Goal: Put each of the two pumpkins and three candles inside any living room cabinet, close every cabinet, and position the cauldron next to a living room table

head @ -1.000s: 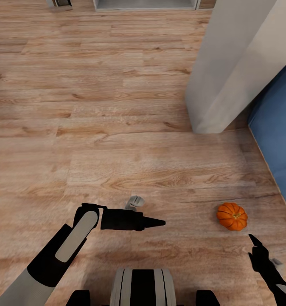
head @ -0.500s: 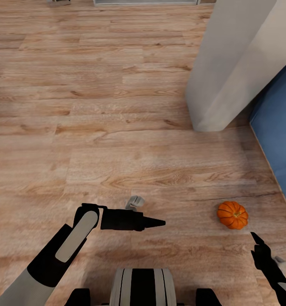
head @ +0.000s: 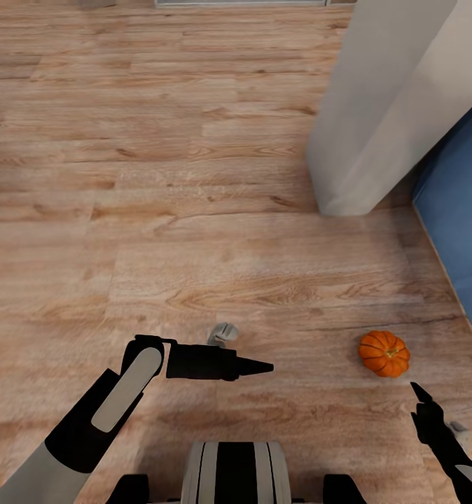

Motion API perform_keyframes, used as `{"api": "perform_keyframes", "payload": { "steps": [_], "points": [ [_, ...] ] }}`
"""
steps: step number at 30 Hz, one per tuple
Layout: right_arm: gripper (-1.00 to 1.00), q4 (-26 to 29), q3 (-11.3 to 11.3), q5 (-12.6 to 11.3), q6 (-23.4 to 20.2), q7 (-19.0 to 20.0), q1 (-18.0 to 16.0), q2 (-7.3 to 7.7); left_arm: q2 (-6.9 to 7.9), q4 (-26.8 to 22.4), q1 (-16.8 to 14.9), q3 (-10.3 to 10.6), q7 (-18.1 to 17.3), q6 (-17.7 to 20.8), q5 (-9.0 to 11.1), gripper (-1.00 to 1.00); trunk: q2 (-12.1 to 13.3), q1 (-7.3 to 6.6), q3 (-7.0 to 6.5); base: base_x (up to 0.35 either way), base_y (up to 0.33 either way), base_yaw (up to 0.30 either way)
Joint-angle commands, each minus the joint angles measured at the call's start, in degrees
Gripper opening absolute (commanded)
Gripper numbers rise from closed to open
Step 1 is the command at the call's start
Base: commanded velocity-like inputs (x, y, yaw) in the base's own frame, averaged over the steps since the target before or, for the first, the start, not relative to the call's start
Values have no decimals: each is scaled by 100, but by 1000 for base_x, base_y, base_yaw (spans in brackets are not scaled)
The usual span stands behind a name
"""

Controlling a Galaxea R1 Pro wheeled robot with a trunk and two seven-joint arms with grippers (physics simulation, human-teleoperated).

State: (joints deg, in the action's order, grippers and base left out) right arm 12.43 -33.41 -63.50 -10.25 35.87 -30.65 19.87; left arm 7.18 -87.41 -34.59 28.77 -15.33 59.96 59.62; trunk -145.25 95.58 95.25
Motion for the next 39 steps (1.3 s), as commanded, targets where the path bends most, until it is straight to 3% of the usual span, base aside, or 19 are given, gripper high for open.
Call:
{"api": "perform_keyframes", "payload": {
  "steps": [1, 6, 18, 39],
  "points": [
    [100, -4, 6, -57, -56, 16, -2, 1, 3, 1, -4, 6, -58, 4, -52, 100, -3, 1, 26, 0, 0, 0],
    [100, 2, 212, -61, -56, 16, -9, -7, 3, 0, -4, 8, -58, 4, -51, 100, -4, 4, 48, 0, 0, 0],
    [100, 23, 431, -57, -56, 16, -18, -10, 5, -1, -4, 3, -58, 4, -50, 100, -4, 4, 48, 0, 0, 0],
    [100, 103, 491, -57, -56, 16, -20, -23, 4, -11, -4, 3, -58, 4, -47, 100, -4, 4, 48, 62, 20, 0]
  ]
}}
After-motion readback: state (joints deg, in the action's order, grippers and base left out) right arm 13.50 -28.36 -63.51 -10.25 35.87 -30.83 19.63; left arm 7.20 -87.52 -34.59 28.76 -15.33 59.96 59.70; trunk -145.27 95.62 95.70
